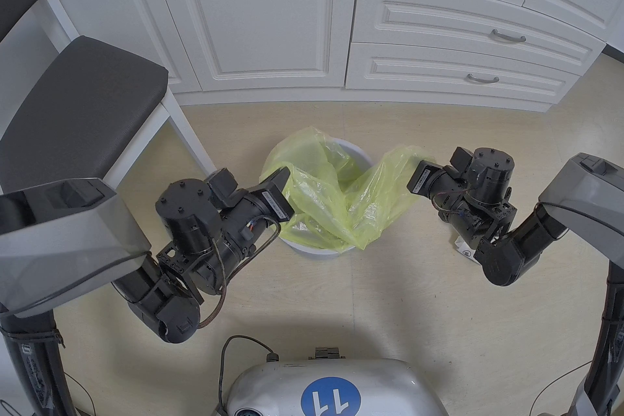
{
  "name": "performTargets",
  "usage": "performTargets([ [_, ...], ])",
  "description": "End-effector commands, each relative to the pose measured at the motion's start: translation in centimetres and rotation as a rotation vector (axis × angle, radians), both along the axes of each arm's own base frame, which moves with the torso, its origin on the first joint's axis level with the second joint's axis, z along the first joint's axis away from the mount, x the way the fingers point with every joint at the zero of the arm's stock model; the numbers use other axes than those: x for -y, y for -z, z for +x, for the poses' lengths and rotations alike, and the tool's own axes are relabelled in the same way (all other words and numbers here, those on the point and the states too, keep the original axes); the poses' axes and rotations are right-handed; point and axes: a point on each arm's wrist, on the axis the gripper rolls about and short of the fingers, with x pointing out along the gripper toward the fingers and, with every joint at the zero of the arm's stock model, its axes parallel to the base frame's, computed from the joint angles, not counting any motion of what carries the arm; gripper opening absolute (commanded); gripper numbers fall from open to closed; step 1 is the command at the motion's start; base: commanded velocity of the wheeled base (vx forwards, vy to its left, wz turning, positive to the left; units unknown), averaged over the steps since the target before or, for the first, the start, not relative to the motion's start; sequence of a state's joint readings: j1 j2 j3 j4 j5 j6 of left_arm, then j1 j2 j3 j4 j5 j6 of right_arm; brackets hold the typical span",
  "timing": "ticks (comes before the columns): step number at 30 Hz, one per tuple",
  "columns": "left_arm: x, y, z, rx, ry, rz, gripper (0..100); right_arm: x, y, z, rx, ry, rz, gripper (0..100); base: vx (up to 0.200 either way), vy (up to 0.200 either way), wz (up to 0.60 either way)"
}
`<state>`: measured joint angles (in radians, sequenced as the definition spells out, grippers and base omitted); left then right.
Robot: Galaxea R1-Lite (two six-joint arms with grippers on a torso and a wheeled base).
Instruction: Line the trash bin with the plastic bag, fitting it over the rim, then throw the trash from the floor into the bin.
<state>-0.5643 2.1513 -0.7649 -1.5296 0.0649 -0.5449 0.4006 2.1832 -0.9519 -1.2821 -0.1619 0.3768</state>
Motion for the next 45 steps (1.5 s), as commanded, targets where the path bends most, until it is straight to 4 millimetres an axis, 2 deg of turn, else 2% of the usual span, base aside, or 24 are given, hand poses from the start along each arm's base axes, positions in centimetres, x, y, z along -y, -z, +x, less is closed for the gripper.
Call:
performTargets([
  [1,0.4,2.3,0.8,-0.047,-0.007,0.027,0,-0.3,-0.7,-0.2,0.009,0.004,0.002,0,0.0,0.0,0.0],
  [3,-0.1,3.0,1.8,-0.054,-0.039,0.027,0,-1.1,0.0,-0.1,-0.004,-0.005,-0.003,0,0.0,0.0,0.0],
  [7,-1.6,2.2,2.4,-0.034,-0.084,0.025,0,-0.8,-0.1,-0.1,-0.004,0.007,-0.006,0,0.0,0.0,0.0],
  [11,-2.5,0.9,1.5,-0.008,-0.089,0.048,0,0.8,-0.9,-0.4,0.014,0.047,-0.098,0,0.0,0.0,0.0],
  [14,-3.5,0.1,0.2,0.03,-0.082,0.142,0,1.9,-1.0,-1.7,-0.013,0.059,-0.206,0,0.0,0.0,0.0],
  [20,-5.6,1.8,-0.8,0.054,-0.112,0.406,0,2.7,0.3,-3.6,-0.077,0.047,-0.376,0,0.0,0.0,0.0],
  [23,-6.2,2.0,-0.6,0.059,-0.132,0.446,0,3.0,0.7,-3.9,-0.09,0.048,-0.422,0,0.0,0.0,0.0],
  [24,-7.1,2.3,-0.6,0.049,-0.151,0.472,0,3.5,1.0,-4.3,-0.097,0.05,-0.473,0,0.0,0.0,0.0],
  [28,-7.8,2.5,-0.6,0.038,-0.162,0.485,0,3.8,1.3,-4.7,-0.108,0.046,-0.516,0,0.0,0.0,0.0],
  [29,-8.7,2.6,-0.5,0.037,-0.134,0.487,0,4.5,1.6,-5.5,-0.123,0.049,-0.59,0,0.0,0.0,0.0],
  [33,-10.2,2.4,-0.2,0.04,-0.12,0.478,0,5.8,2.0,-6.6,-0.143,0.052,-0.705,0,0.0,0.0,0.0],
  [40,-11.6,0.9,-1.8,0.072,-0.039,0.456,0,6.0,2.0,-8.1,-0.152,0.021,-0.752,0,0.0,0.0,0.0],
  [45,-12.4,0.9,-3.1,0.066,0.054,0.455,0,6.2,2.4,-8.9,-0.161,0.003,-0.816,0,0.0,0.0,0.0],
])
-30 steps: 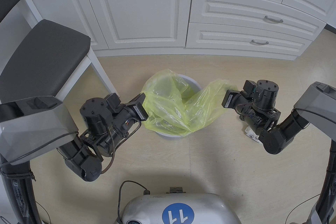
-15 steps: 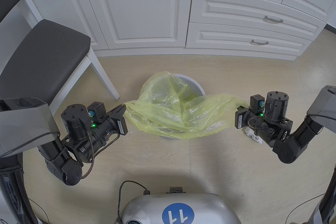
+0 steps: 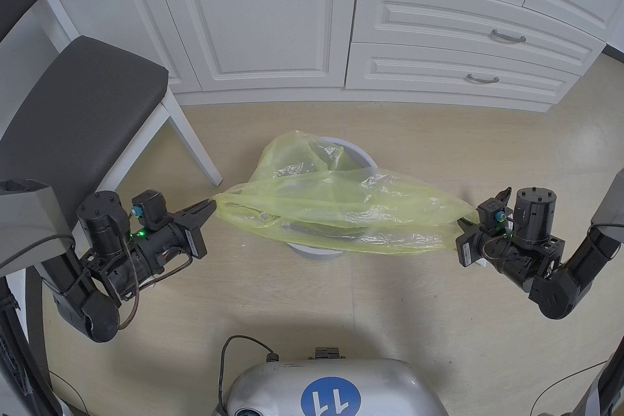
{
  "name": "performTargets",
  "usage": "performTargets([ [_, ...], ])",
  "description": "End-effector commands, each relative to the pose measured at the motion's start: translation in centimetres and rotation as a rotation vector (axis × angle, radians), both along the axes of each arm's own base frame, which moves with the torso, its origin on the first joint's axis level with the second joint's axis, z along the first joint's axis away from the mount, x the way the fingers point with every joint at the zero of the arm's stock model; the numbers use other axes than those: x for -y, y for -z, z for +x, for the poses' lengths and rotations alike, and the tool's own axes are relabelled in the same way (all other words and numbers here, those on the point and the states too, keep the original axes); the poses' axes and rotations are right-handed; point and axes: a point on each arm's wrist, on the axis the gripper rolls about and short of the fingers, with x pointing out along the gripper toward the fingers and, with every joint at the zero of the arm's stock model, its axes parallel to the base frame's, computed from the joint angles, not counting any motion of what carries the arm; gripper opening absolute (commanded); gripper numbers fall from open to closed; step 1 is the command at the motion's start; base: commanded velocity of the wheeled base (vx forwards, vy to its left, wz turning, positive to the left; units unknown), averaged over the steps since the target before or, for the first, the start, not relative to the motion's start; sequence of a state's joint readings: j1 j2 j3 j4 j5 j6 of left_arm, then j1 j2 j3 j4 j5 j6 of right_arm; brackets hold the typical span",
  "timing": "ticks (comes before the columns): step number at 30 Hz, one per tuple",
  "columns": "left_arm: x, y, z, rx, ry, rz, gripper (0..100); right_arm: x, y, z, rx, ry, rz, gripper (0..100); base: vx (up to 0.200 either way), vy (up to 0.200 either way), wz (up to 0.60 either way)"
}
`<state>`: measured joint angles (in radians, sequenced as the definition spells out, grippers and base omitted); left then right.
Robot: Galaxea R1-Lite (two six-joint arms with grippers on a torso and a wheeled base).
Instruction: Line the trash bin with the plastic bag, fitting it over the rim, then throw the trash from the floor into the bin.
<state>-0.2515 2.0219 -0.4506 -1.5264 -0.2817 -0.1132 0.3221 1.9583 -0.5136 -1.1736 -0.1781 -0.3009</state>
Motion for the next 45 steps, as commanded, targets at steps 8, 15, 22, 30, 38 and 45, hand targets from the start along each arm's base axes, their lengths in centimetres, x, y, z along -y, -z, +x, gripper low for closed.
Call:
performTargets([
  [8,-1.0,-1.0,-2.0,0.0,0.085,-0.008,0,-0.4,0.1,-2.9,-0.027,-0.067,-0.083,0,0.0,0.0,0.0],
  [15,-1.2,-1.3,-3.2,-0.007,0.141,-0.008,0,-0.5,-0.2,-4.5,-0.027,-0.106,-0.121,0,0.0,0.0,0.0],
  [22,-0.9,-0.3,-3.2,-0.078,0.154,0.009,0,-1.3,0.5,-5.2,-0.09,-0.147,-0.151,0,0.0,0.0,0.0],
  [30,-0.9,0.3,-2.5,-0.182,0.148,0.027,0,-1.2,1.8,-4.5,-0.156,-0.137,-0.174,0,0.0,0.0,0.0],
  [38,-0.6,3.0,0.0,-0.255,0.126,0.032,0,-0.8,3.5,-1.8,-0.185,-0.087,-0.167,0,0.0,0.0,0.0],
  [45,1.8,4.6,3.8,-0.23,-0.055,-0.083,0,-1.5,5.7,1.4,-0.071,-0.024,-0.036,0,0.0,0.0,0.0],
])
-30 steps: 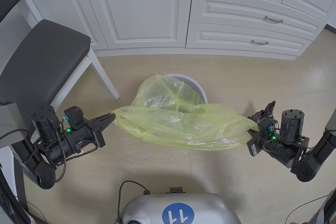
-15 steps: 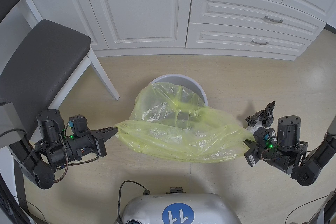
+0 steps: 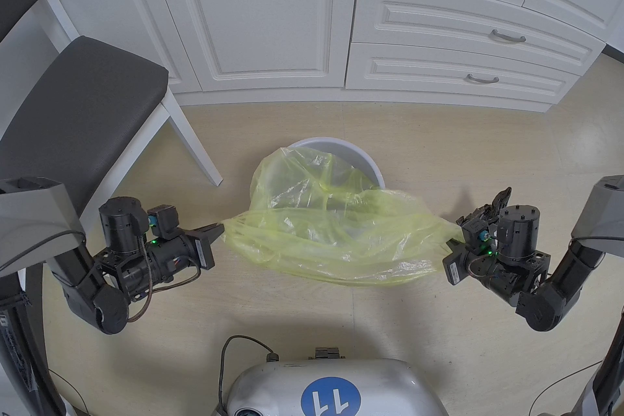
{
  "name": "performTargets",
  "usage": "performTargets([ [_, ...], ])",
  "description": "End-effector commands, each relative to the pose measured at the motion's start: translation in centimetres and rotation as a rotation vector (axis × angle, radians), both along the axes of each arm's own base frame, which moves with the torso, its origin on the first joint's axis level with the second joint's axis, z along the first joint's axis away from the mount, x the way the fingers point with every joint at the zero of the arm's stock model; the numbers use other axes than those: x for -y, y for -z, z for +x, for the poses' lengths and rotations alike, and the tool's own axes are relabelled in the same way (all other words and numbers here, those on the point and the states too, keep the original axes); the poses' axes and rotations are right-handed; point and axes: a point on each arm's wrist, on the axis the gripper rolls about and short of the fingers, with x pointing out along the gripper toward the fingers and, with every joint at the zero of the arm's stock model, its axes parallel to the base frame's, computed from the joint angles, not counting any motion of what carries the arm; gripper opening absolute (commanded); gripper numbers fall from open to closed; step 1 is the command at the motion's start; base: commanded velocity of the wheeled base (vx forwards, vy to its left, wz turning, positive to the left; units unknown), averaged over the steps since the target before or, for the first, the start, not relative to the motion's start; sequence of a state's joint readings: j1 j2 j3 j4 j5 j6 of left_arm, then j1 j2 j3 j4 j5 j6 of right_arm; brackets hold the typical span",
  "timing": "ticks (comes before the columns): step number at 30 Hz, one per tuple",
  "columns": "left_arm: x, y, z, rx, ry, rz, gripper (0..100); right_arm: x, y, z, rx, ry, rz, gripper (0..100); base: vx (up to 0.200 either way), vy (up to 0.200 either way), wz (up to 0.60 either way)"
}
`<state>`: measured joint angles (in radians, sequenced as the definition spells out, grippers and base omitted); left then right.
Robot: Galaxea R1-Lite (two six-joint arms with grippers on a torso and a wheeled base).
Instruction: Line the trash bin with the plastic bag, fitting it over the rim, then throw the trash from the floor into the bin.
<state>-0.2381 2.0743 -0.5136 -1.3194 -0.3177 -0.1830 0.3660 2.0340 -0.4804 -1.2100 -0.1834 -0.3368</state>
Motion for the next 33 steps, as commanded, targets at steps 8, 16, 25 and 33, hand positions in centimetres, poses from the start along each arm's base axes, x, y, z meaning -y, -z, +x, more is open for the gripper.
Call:
performTargets([
  [8,2.7,0.0,1.9,0.057,-0.077,-0.117,0,0.2,2.5,1.7,0.034,0.03,0.018,0,0.0,0.0,0.0],
  [16,2.9,-2.7,-0.5,0.105,-0.037,-0.132,0,0.5,1.6,0.9,0.056,0.008,-0.008,100,0.0,0.0,0.0],
  [25,3.1,-3.9,-1.2,0.136,-0.023,-0.143,0,3.2,-0.9,-1.9,0.058,-0.248,0.096,100,0.0,0.0,0.0],
  [33,2.4,-2.8,-0.1,0.113,-0.055,-0.134,0,7.2,0.0,-1.5,-0.002,-0.461,0.215,100,0.0,0.0,0.0],
])
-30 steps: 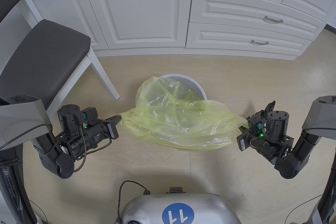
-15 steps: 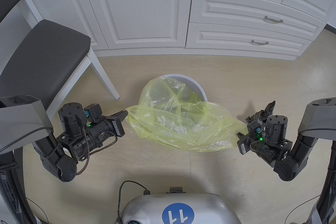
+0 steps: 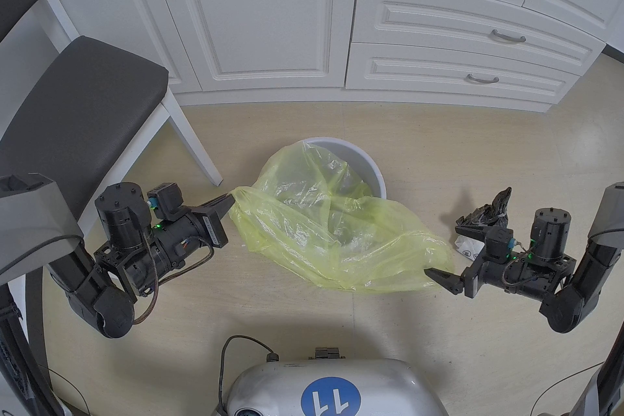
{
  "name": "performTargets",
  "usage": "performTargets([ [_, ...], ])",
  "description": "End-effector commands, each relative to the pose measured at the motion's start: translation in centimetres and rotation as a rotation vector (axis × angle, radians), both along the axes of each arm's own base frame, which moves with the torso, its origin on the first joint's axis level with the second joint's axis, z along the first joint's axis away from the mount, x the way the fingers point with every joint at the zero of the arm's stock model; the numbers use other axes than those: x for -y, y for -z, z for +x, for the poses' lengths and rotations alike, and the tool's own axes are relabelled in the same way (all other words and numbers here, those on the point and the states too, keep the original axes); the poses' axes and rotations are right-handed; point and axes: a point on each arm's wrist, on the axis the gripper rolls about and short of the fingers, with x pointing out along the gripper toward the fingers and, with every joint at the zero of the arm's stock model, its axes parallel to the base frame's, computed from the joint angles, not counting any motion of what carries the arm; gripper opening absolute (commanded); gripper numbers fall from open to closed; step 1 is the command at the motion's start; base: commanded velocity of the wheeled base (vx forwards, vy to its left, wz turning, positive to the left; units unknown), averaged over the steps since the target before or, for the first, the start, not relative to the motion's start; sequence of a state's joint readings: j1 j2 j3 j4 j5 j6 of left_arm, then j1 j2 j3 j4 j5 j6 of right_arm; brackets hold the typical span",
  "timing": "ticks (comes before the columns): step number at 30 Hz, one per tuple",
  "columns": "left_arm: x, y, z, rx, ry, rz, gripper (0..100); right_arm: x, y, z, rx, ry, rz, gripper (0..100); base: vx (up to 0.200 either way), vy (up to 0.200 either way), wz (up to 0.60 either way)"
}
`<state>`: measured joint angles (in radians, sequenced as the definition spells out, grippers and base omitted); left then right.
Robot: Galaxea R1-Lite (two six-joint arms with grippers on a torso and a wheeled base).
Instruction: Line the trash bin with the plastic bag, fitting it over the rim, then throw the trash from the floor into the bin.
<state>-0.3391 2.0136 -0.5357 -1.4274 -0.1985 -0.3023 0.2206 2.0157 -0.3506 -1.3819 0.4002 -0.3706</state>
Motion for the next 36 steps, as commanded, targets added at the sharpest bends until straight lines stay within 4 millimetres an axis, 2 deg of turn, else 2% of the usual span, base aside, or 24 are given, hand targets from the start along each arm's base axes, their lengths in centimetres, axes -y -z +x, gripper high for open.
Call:
performTargets([
  [1,-0.6,0.7,0.8,-0.015,-0.025,0.005,0,4.0,0.5,0.2,-0.035,-0.045,0.057,100,0.0,0.0,0.0],
  [10,-1.9,1.3,2.2,-0.018,-0.076,0.004,0,6.3,3.6,3.1,-0.091,0.01,0.071,100,0.0,0.0,0.0],
  [12,-1.9,1.2,2.2,-0.013,-0.079,0.001,0,6.3,3.6,3.6,-0.082,0.002,0.078,100,0.0,0.0,0.0],
  [16,-1.8,0.8,2.0,-0.004,-0.078,-0.001,0,4.8,1.6,3.4,-0.009,-0.044,0.1,100,0.0,0.0,0.0],
  [17,-1.8,0.7,1.9,-0.001,-0.074,-0.001,0,3.3,0.6,2.8,0.024,-0.072,0.128,100,0.0,0.0,0.0],
  [22,-1.8,0.4,1.7,0.007,-0.074,-0.003,0,-0.5,-1.4,0.3,0.071,-0.03,0.169,100,0.0,0.0,0.0],
  [25,-1.8,0.4,1.7,0.005,-0.074,-0.003,0,-2.0,-2.9,-1.5,0.109,-0.037,0.169,100,0.0,0.0,0.0],
  [28,-1.7,0.4,1.6,0.006,-0.071,-0.001,0,-3.4,-3.4,-3.3,0.111,-0.096,0.171,100,0.0,0.0,0.0],
  [31,-1.7,0.4,1.6,0.005,-0.073,0.001,0,-4.5,-3.1,-4.4,0.115,-0.144,0.129,100,0.0,0.0,0.0],
  [34,-1.7,0.4,1.6,0.005,-0.073,0.001,0,-4.8,-2.0,-4.6,0.106,-0.15,0.069,100,0.0,0.0,0.0],
  [36,-1.7,0.4,1.7,0.007,-0.073,0.0,0,-4.5,-1.5,-3.9,0.1,-0.126,0.056,100,0.0,0.0,0.0],
])
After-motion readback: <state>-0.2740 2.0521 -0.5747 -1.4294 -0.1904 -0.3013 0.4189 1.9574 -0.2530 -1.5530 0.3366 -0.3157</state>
